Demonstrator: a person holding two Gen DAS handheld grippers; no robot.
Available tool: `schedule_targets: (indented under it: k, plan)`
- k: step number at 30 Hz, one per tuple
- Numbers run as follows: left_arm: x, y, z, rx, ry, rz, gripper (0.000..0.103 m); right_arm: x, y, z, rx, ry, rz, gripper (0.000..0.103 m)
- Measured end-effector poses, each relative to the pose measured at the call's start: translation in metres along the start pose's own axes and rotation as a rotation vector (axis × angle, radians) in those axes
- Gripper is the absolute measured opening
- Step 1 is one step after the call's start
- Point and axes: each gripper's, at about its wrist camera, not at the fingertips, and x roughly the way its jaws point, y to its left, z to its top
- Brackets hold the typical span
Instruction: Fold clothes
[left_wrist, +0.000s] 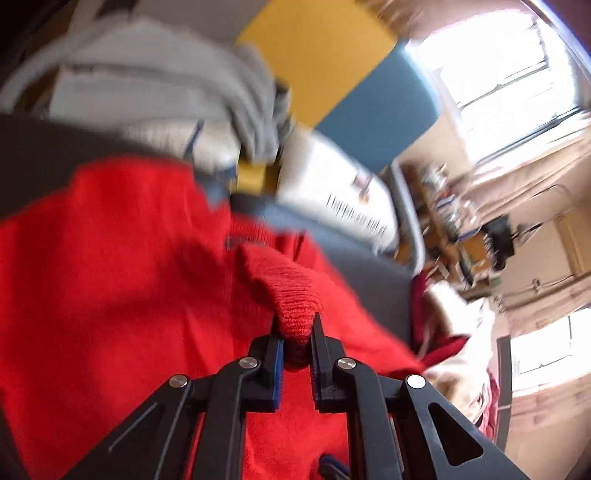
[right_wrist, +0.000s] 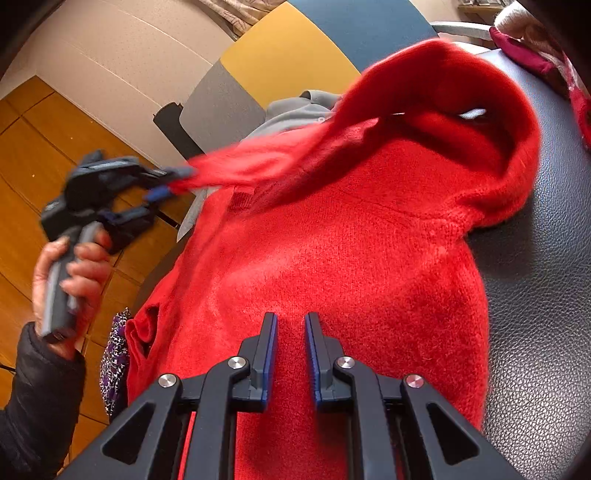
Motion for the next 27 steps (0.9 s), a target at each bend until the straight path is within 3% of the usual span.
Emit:
schedule_targets:
  k: [8,10,15,17,22,25,27]
  plan:
    - [-0.089,0.023,-0.017,0.079,-0.11,-0.021,0.011,-0.001,-0.001,0.0,0.004,0.003,0.001,0.014]
    - [-0.103,0.043,-0.032,0.081,-0.116,0.024,0.011,-0.001,-0.001,0.0,0.007,0.006,0.001,0.014]
    - [-0.096,0.108,-0.063,-0.005,-0.043,0.151,0.011,-0.018,0.007,0.003,-0.033,0.033,-0.041,0.015]
    - [-0.091,0.127,-0.075,-0.039,-0.017,0.159,0.011,-0.033,0.007,0.008,-0.061,0.01,-0.076,0.015]
    - [-0.085,0.143,-0.095,-0.036,0.007,0.158,0.011,-0.062,-0.003,0.063,-0.094,-0.114,-0.205,0.017]
    - [-0.08,0.14,-0.098,-0.012,0.017,0.154,0.012,-0.044,0.0,0.106,-0.205,-0.097,-0.307,0.015]
    - [-0.079,0.139,-0.096,0.003,0.021,0.158,0.012,-0.018,0.006,0.125,-0.3,-0.021,-0.361,0.015]
